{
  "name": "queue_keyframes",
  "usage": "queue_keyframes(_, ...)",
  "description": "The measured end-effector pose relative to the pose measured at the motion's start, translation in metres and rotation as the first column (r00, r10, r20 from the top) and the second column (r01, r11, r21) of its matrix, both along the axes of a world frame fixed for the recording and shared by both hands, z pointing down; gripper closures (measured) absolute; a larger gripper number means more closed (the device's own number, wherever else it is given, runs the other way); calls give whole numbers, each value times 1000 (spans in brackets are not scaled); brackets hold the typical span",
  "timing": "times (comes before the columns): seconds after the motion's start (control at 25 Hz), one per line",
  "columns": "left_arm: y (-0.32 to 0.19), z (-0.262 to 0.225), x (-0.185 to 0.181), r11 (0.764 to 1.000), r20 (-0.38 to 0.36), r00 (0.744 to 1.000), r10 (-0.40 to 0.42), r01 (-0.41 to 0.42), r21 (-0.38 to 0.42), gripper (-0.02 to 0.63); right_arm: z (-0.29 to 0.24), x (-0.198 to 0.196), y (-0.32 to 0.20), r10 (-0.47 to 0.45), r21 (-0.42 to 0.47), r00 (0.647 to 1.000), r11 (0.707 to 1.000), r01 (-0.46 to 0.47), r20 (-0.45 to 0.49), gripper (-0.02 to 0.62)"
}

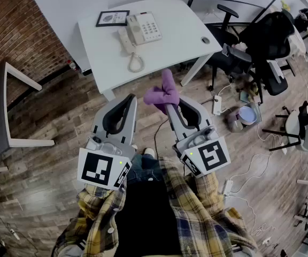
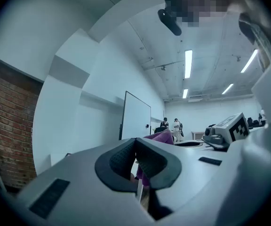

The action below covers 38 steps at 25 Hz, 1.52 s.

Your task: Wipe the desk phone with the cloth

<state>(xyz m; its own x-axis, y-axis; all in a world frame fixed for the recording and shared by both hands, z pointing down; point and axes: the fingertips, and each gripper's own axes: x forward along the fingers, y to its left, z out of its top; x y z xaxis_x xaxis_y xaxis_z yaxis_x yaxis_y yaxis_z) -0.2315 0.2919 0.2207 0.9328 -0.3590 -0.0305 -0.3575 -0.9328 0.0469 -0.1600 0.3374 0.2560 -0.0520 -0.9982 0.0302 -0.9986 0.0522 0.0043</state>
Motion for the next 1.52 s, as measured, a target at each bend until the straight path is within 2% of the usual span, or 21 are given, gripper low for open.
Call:
queue_keyframes(0.32, 1, -2, 3, 1000, 0, 1000, 0, 0, 7, 592, -4, 4, 3, 6, 30, 1000, 1000, -6, 4, 535)
queue_keyframes(0.84, -1, 1, 21, 999, 2, 1000, -25, 25, 19, 592, 2, 26, 4, -2, 32, 1000, 999, 2, 12, 535)
queue_keyframes(1.08, -35, 8, 41, 1000, 11, 1000, -22, 22, 8, 592, 7, 44, -30, -4, 21, 1000, 1000, 3, 24, 535)
queue_keyframes(1.52, -135, 9, 90, 1000, 15, 1000, 24, -23, -19, 592, 8, 91, -125, 44, -9, 999, 999, -43, 21, 535)
